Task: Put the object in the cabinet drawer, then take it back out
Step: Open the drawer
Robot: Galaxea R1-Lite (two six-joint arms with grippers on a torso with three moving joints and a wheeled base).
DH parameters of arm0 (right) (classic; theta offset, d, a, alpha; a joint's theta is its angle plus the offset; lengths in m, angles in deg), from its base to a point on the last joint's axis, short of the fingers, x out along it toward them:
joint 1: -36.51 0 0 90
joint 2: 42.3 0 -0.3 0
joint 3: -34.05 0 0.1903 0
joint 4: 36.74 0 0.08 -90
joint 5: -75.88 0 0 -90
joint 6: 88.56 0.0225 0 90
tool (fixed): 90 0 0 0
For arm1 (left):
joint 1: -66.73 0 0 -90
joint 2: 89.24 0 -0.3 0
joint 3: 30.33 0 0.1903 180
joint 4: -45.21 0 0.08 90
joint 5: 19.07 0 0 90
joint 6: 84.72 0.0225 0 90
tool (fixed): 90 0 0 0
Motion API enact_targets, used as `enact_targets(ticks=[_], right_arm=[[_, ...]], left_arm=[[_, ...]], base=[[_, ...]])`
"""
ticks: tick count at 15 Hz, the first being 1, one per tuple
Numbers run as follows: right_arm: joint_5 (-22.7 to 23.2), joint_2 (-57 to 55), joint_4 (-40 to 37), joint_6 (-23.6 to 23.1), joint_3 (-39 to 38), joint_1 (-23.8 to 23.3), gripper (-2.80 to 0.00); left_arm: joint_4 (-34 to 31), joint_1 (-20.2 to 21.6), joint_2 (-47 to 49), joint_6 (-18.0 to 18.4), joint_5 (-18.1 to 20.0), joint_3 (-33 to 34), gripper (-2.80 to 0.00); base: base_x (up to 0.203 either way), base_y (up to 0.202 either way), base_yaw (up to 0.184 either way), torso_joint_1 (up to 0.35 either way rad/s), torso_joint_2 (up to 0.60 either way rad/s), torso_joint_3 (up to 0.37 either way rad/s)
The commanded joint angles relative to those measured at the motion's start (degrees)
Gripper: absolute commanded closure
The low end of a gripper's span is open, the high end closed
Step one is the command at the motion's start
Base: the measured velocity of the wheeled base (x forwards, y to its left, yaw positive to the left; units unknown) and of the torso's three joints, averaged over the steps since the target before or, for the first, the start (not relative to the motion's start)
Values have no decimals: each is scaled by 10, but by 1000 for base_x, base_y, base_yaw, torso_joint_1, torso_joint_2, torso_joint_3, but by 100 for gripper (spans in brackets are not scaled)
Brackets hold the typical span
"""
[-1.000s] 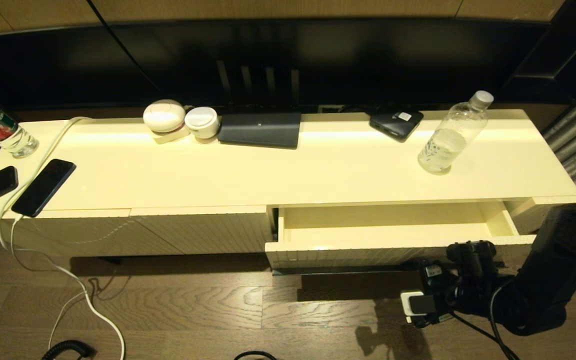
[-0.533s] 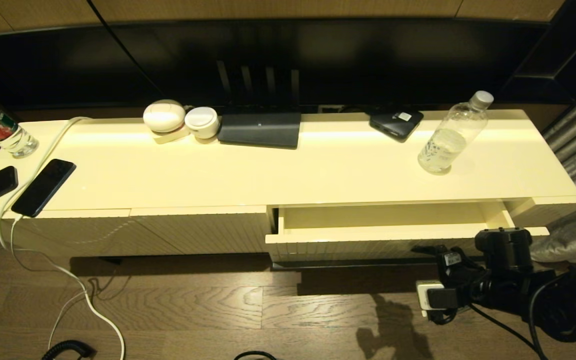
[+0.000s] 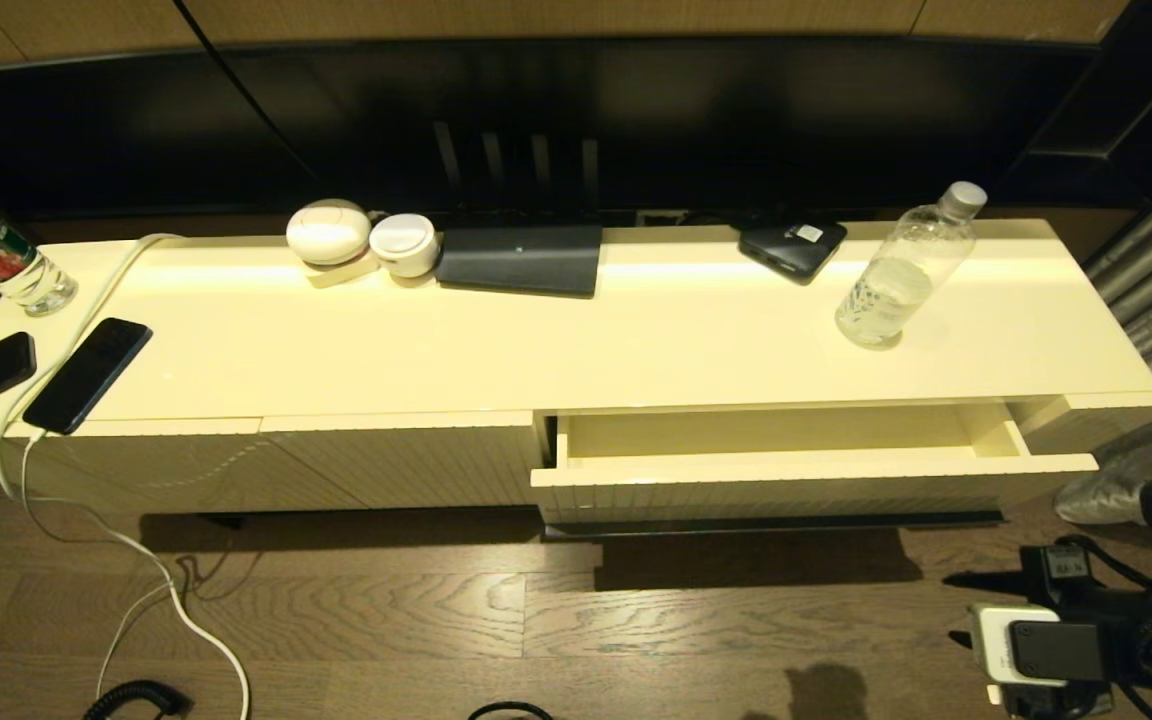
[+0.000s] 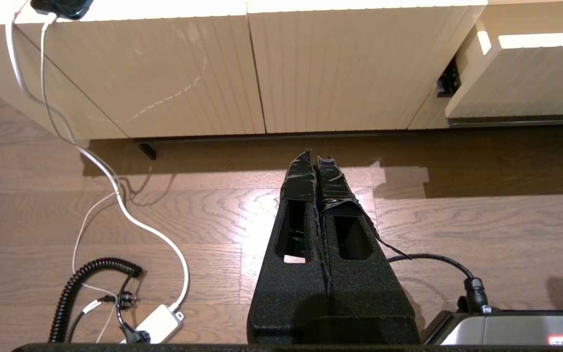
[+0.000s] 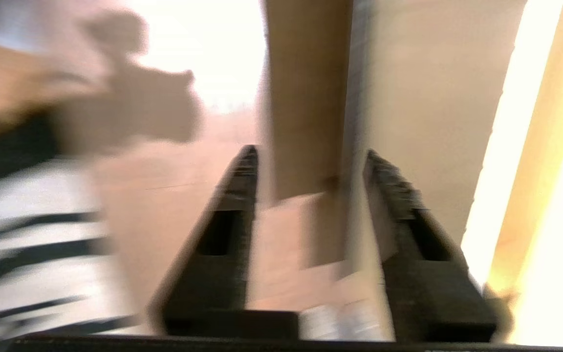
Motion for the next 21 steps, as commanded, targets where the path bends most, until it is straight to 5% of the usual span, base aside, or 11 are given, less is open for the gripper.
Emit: enact_targets(ticks=[1,5,9,15,21], right_arm=[[1,103,-172,106,40,-3,0],[1,96,-374,375,201,27,0],[-2,-3,-408,628,303,88,0],[-77,-144,-370,880,419,155,0],[-162,-242,-363,1003,525,185,0]], left_arm=[[0,0,0,0,0,2,0],[0,0,0,0,-1,1,0],[0,0,0,0,0,1,0],[0,0,0,0,-1,1,0],[0,0,0,0,0,1,0]], base=[[0,0,0,0,0,0],[0,0,0,0,0,0],[0,0,0,0,0,0],[0,0,0,0,0,0],[0,0,0,0,0,0]])
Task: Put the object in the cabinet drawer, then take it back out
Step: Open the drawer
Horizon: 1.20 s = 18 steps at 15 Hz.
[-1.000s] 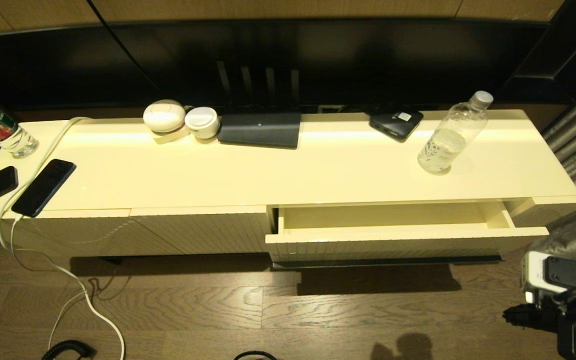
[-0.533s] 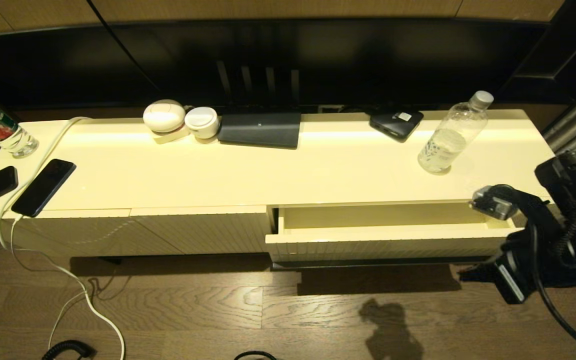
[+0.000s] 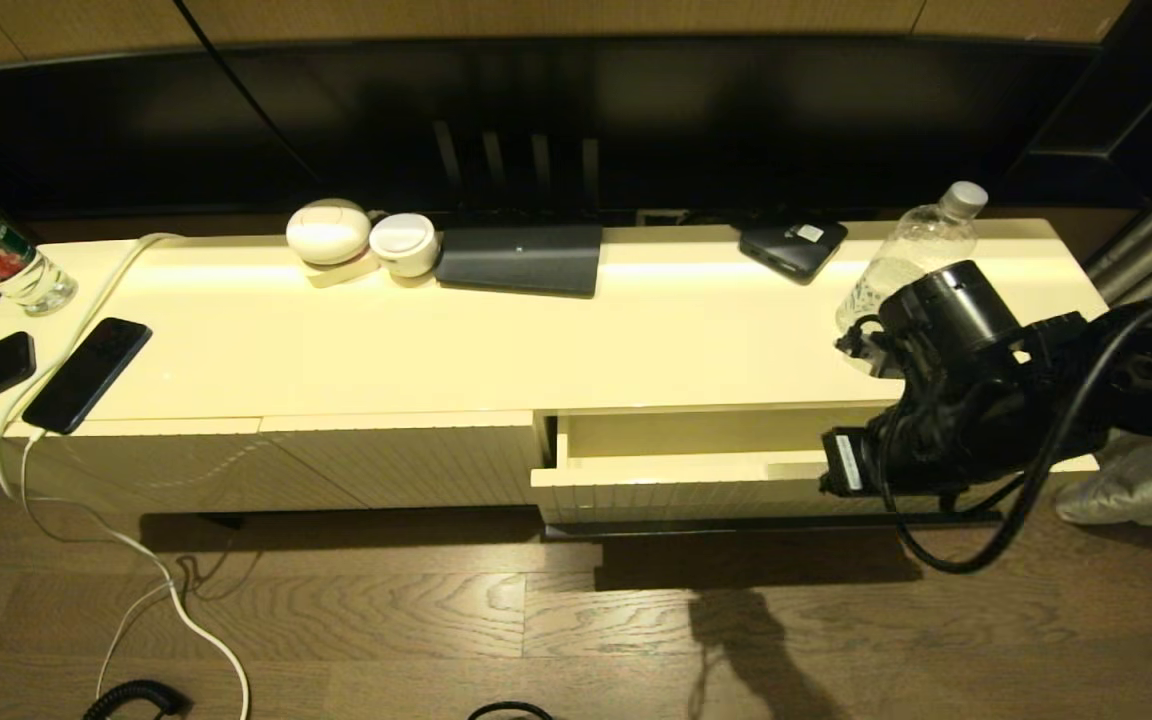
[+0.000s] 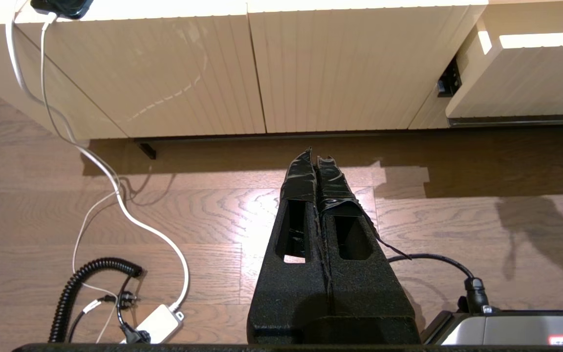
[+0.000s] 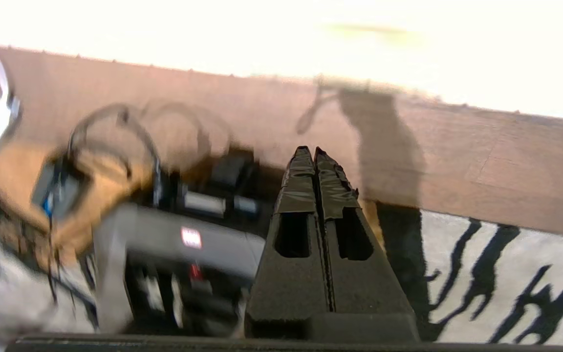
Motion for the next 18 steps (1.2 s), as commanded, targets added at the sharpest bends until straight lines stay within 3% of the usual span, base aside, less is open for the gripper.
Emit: enact_targets(ticks=[1,9,18], right_arm=[[-7,-43,-1,12,27,4,0],[-47,-84,54,13,42,1,0],[-52,-68,94,-18,34,-2,0]], left_arm=[[0,0,0,0,0,1,0],[0,0,0,0,0,2,0],[0,0,0,0,0,1,0]], base=[[0,0,0,0,0,0],[0,0,0,0,0,0],[0,0,0,0,0,0]])
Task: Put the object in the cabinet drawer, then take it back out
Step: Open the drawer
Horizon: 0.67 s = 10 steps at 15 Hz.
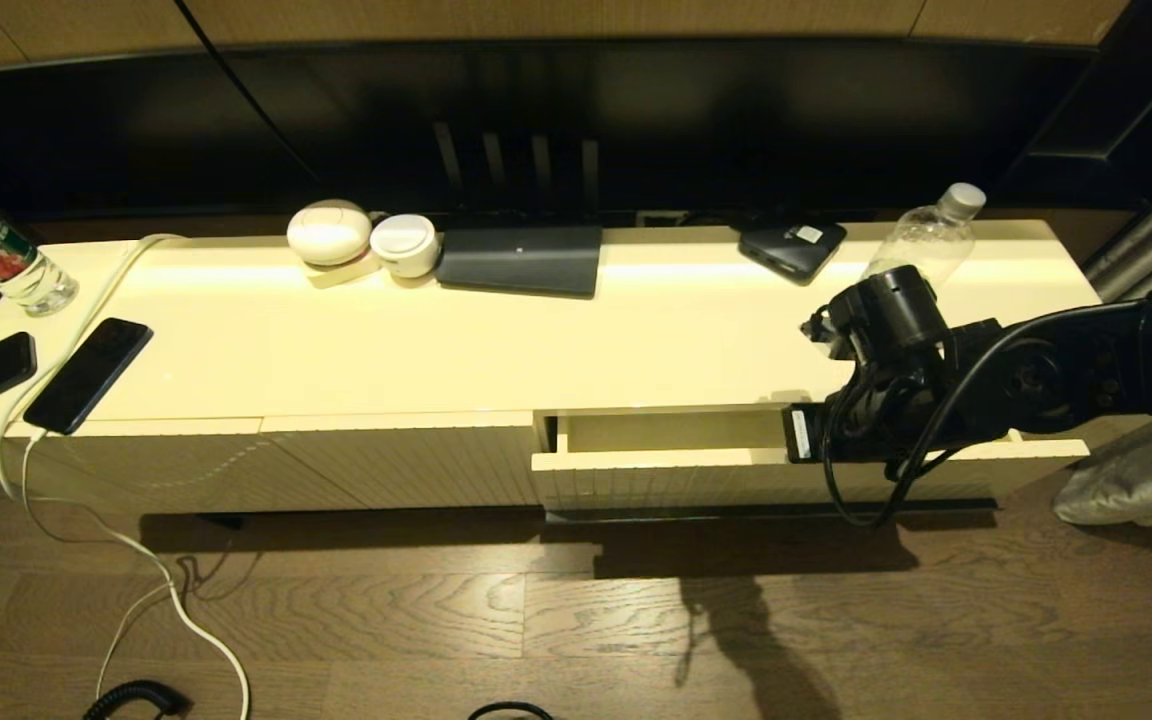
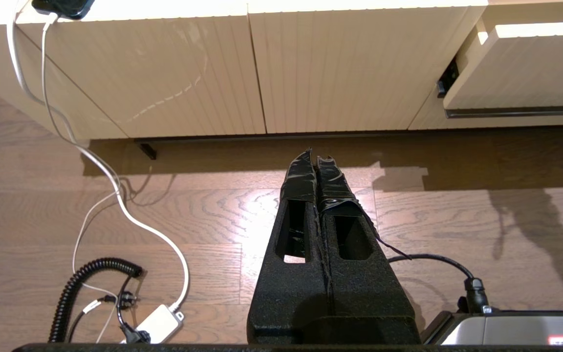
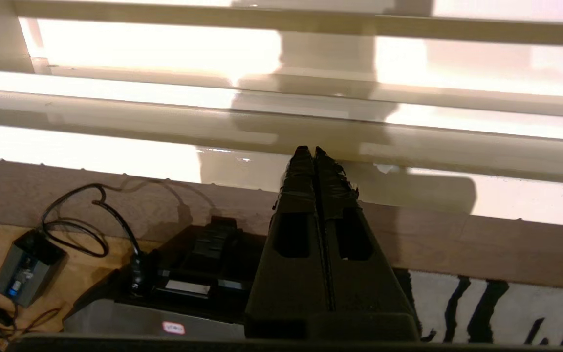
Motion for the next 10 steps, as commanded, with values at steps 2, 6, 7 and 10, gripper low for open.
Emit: enact_targets(ticks=[2,6,7,10], right_arm=[[0,14,-6,-1,-7,0,0],[1,37,-8,-3,-44,4,0],[1,40,-11,-3,-51,4,0],[1,57,-16,-2,-57,4,0]], left_arm=[[0,0,0,0,0,1,0],[0,0,0,0,0,1,0],[0,0,0,0,0,1,0],[0,0,0,0,0,1,0]], base=[[0,0,0,0,0,0],[0,0,0,0,0,0],[0,0,0,0,0,0],[0,0,0,0,0,0]])
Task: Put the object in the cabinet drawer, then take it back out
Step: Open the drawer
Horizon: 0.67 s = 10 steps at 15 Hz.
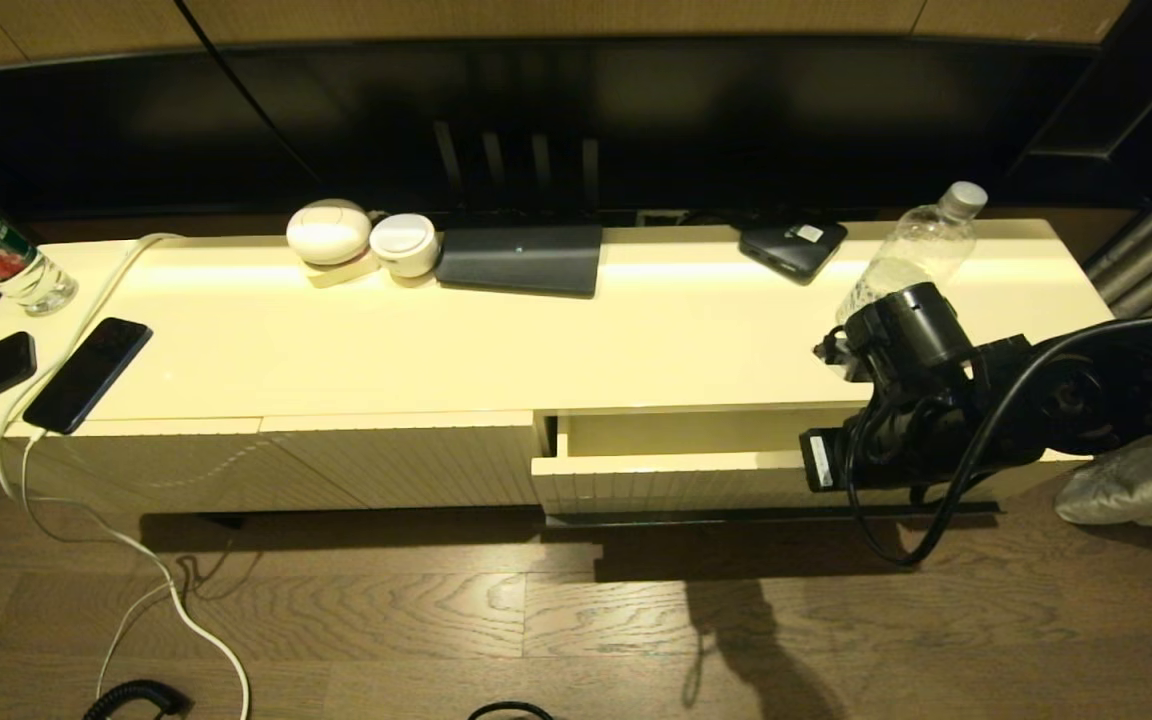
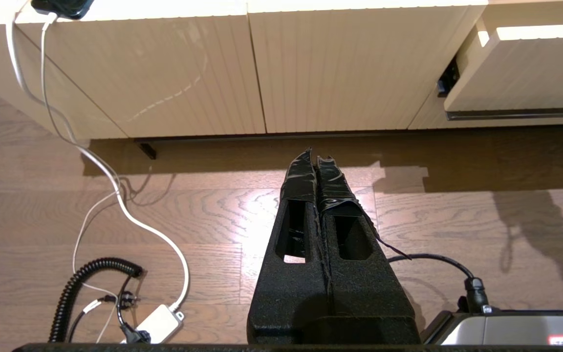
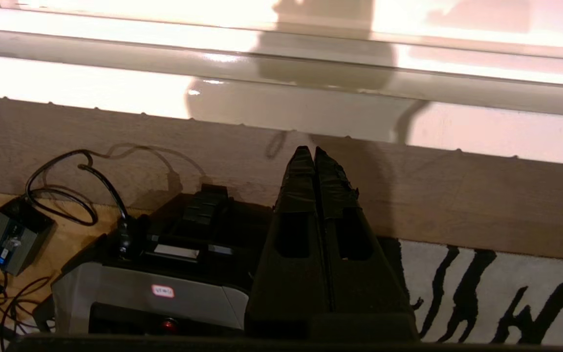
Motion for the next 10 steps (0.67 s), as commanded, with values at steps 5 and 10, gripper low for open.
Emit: enact_targets(ticks=[5,10], right_arm=[[-6,28,7,-2,10,-1,0],[-10,6,40,-10,8,-6,0]], left_arm=[[0,0,0,0,0,1,0],[0,0,0,0,0,2,0]], base=[[0,0,0,0,0,0],[0,0,0,0,0,0]])
